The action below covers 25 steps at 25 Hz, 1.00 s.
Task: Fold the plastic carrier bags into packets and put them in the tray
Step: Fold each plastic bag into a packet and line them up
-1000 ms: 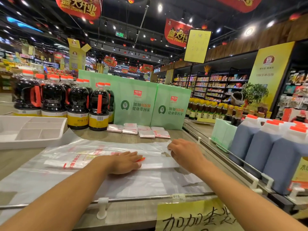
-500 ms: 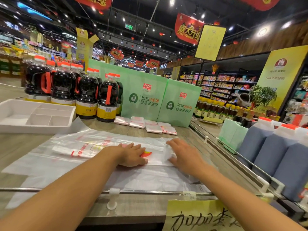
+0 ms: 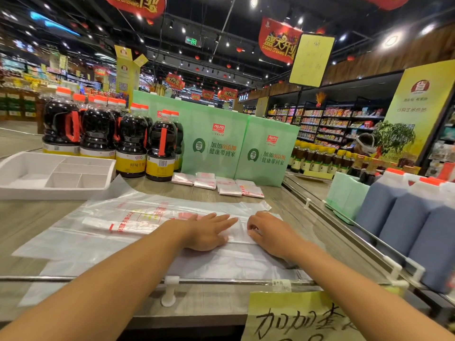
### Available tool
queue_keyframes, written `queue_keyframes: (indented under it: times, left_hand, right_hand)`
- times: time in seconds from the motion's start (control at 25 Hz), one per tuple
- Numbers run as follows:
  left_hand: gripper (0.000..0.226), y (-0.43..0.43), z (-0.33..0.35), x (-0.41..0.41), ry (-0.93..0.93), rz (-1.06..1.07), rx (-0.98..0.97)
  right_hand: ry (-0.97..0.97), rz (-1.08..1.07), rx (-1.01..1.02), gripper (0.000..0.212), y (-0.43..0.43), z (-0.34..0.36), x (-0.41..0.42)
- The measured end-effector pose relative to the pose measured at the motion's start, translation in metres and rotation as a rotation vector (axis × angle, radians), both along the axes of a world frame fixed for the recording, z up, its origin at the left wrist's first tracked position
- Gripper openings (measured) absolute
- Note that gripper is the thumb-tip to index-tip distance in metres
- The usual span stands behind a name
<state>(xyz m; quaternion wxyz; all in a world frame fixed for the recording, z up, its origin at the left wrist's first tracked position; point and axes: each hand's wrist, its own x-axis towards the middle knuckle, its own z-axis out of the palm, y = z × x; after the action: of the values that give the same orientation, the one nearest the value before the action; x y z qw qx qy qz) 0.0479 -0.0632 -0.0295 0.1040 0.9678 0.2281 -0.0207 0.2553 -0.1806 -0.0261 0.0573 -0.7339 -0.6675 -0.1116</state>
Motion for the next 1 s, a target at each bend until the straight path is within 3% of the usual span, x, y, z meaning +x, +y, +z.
queue_keyframes:
  times: [0.2,0.44,0.56,0.68,0.8,1.0]
  left_hand:
    - [0.068,-0.004,0.0,0.004,-0.041,-0.026,-0.014]
    - [0.055,0.003,-0.005,0.002,0.05,-0.019,0.023]
    - [0.053,0.007,-0.007,-0.002,0.118,-0.001,0.038]
    - [0.054,0.005,-0.006,-0.001,0.179,0.017,0.068]
    - [0.054,0.004,-0.004,0.001,0.219,0.034,0.07]
    - [0.054,0.006,-0.004,0.002,0.241,0.034,0.059]
  right_hand:
    - [0.061,0.007,0.007,0.014,0.0,-0.001,0.002]
    - [0.266,0.018,0.017,0.014,-0.009,0.001,0.011]
    - [0.369,-0.033,-0.061,0.033,-0.02,0.004,0.02]
    - [0.321,-0.062,-0.298,0.057,-0.027,0.0,0.026]
    - [0.218,-0.095,-0.429,0.06,-0.027,-0.001,0.029]
    - [0.169,-0.11,-0.474,0.061,-0.027,0.0,0.032]
